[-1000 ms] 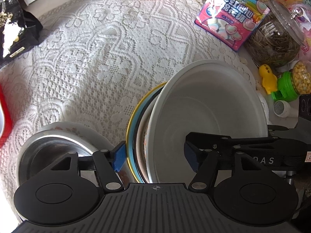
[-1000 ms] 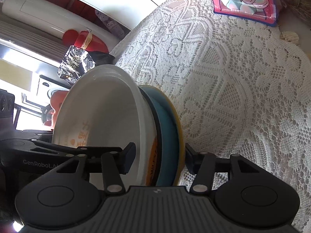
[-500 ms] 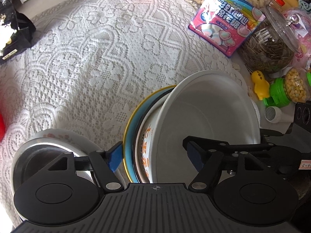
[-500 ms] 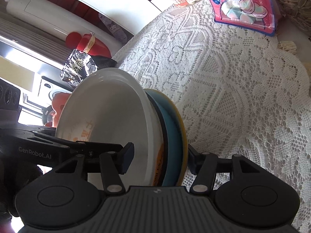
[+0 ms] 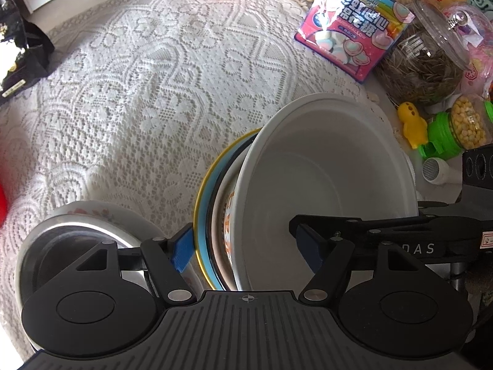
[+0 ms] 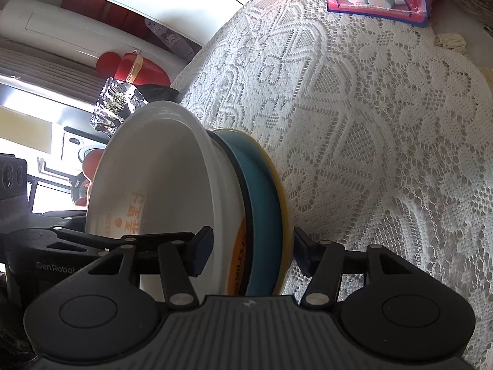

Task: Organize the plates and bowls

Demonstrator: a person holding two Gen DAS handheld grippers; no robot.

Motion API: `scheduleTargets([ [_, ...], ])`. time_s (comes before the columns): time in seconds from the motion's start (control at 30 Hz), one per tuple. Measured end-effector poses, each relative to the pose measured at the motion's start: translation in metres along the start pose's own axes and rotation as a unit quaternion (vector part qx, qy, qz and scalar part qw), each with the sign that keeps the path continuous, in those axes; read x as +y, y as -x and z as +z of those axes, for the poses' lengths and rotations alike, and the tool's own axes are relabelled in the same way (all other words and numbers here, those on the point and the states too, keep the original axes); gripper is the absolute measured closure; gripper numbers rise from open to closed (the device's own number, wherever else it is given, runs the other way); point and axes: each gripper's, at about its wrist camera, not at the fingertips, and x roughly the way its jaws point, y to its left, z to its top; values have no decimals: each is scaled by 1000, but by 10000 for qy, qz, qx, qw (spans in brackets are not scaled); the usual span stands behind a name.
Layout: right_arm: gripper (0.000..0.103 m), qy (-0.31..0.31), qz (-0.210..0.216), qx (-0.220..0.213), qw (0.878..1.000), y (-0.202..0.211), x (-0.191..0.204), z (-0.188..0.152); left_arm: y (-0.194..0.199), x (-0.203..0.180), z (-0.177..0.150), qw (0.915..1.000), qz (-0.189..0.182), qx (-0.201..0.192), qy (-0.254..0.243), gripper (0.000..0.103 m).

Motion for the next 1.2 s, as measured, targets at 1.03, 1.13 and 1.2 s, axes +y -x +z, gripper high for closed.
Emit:
scheduleTargets([
  [1.03,49,-69,-67,110,9999,-3,-2,-1,-1,3,-4,9998,-85,-109,122,32],
  [1.13,49,-37,22,97,9999,-3,-5,-2,-2,0,-2,9999,-13,-65,101,32],
  [1.2,49,-33,77,109,9999,-2,-7,-2,-3,-1,0,9999,36,-23,105,32],
])
